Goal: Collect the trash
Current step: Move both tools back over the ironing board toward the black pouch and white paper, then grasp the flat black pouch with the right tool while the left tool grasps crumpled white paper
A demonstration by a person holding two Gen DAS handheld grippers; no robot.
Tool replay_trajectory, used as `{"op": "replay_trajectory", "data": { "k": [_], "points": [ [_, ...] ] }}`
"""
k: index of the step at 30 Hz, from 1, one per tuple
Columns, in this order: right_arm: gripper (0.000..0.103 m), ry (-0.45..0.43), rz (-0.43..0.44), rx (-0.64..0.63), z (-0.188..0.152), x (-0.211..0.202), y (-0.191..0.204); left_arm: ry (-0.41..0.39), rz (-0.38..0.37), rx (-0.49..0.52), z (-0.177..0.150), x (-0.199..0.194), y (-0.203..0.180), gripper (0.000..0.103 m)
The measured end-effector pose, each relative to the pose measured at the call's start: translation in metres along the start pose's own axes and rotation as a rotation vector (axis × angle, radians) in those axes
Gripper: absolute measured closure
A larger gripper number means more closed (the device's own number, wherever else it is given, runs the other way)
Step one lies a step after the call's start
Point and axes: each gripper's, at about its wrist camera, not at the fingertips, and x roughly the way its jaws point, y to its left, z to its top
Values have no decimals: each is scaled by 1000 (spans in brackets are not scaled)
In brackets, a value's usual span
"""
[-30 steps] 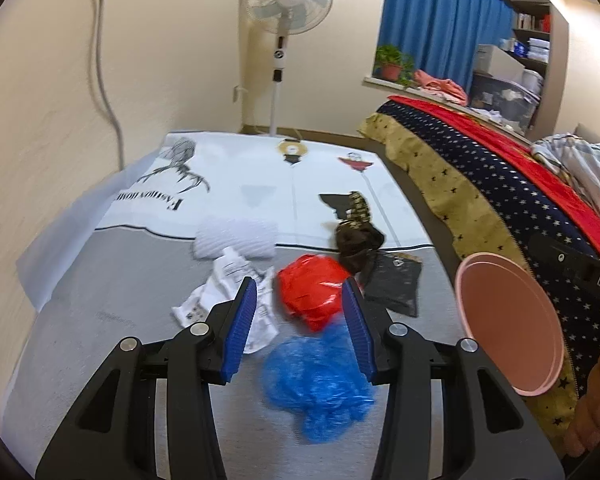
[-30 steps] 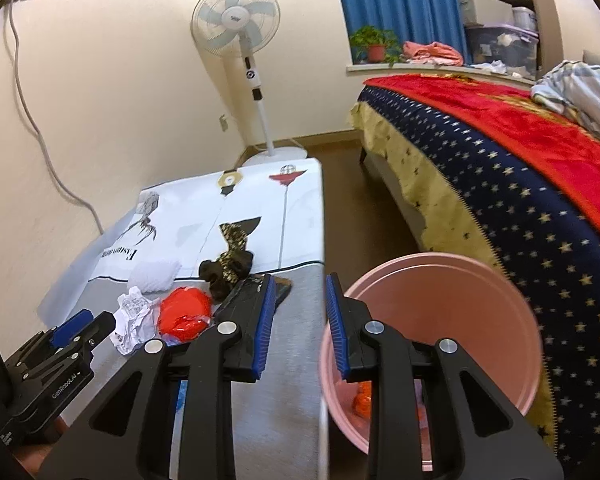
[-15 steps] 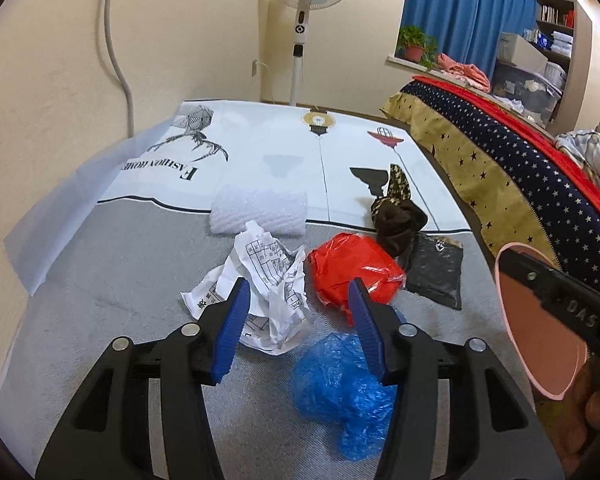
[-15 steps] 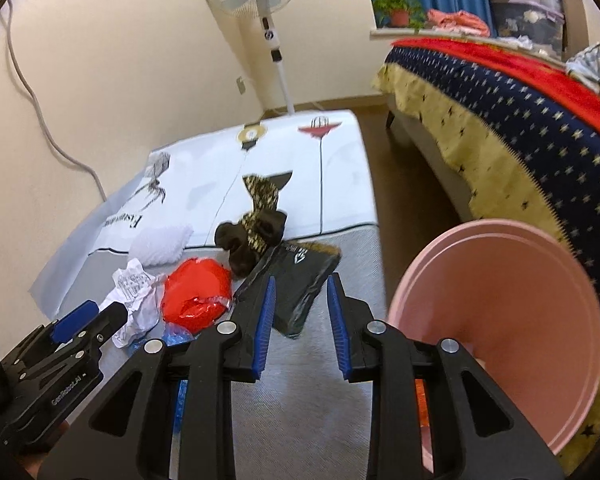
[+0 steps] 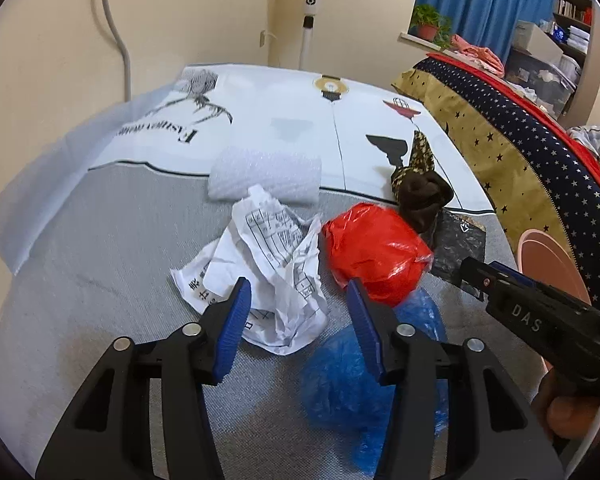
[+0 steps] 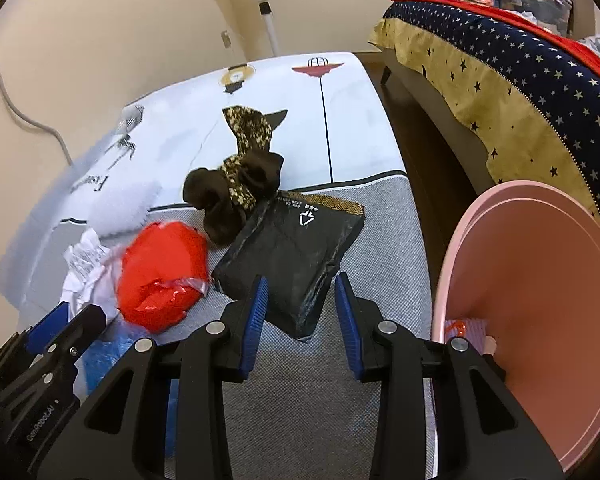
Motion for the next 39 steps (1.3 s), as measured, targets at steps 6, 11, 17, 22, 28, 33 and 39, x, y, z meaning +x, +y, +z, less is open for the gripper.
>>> {"op": "replay_trajectory", "data": {
  "k": [6,11,17,22,28,33,39],
  "points": [
    [77,-4,-14,-23,-2,2,2,27,-16,-14,-2,7,3,80],
    [98,-13,9,-28,-2,-2,1,21,-17,-10,-1,4,4,89],
    [101,-67,25,-38,-1,-19,0,5,-23,-13,1,-3,4,91],
    [101,-108,33,-28,-1,-36,-3,-20,-31,-23,4,-13,6,92],
    [101,-169,43,-66,1,-66,2,-53,-43,-24,7,-26,6,92],
    [101,-206,42,-98,-2,-89,7,-82,-51,-24,7,-40,7,92],
    [101,-253,21,-133,-7,-121,7,-122,-63,-20,7,-63,6,92]
  ]
}}
